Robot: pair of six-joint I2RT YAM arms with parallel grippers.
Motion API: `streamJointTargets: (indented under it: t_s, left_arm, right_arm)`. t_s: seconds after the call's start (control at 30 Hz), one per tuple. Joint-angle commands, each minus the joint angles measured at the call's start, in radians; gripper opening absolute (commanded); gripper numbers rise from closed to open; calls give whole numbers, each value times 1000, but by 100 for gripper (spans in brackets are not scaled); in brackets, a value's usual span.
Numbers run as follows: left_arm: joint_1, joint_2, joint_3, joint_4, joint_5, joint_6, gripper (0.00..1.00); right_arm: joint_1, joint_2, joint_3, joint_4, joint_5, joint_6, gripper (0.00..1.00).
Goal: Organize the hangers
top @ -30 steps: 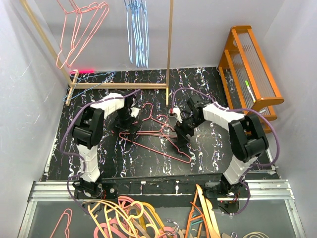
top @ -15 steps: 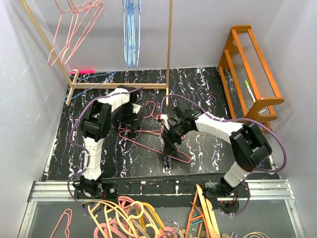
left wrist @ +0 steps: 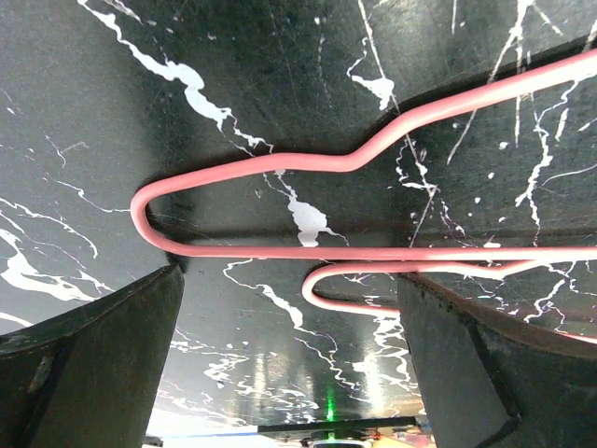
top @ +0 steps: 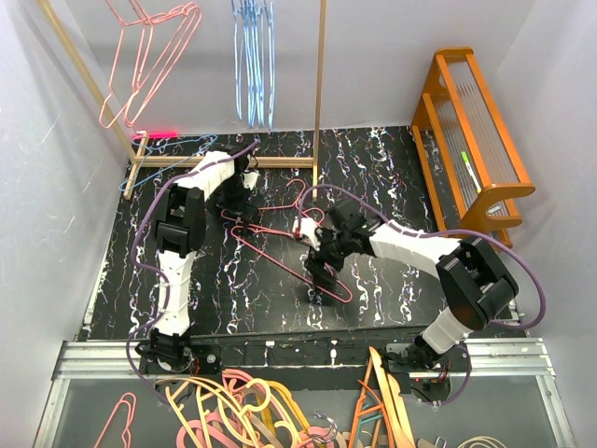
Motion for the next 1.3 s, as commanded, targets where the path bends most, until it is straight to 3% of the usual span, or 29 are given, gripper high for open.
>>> streamJointTargets:
  t_s: [0.0, 0.17, 0.27, 0.4, 0.63, 0.9, 1.27]
  left_arm:
    - [2, 47, 0, 126, -94, -2, 97]
    - [2, 39, 11, 118, -74, -15, 97]
    - [2, 34, 15, 117, -63, -25, 97]
    - [2, 35, 30, 112, -56, -35, 97]
    - [2, 36, 43, 116, -67, -36, 97]
    - [3, 70, 92, 120, -96, -26, 97]
    - [18, 187, 294, 93, -133, 13, 97]
  right_arm:
    - [-118, -47, 143, 42, 33, -278, 85]
    - [-315, 68, 317, -98, -40, -436, 88]
    - [-375, 184, 373, -135, -18, -528, 99]
    - [-387, 281, 417, -162, -26, -599, 99]
    - [-382, 340, 419, -172, -31, -583, 99]
    - [-292, 293, 272, -163, -25, -559, 99]
    - [4, 253, 132, 73, -78, -190, 99]
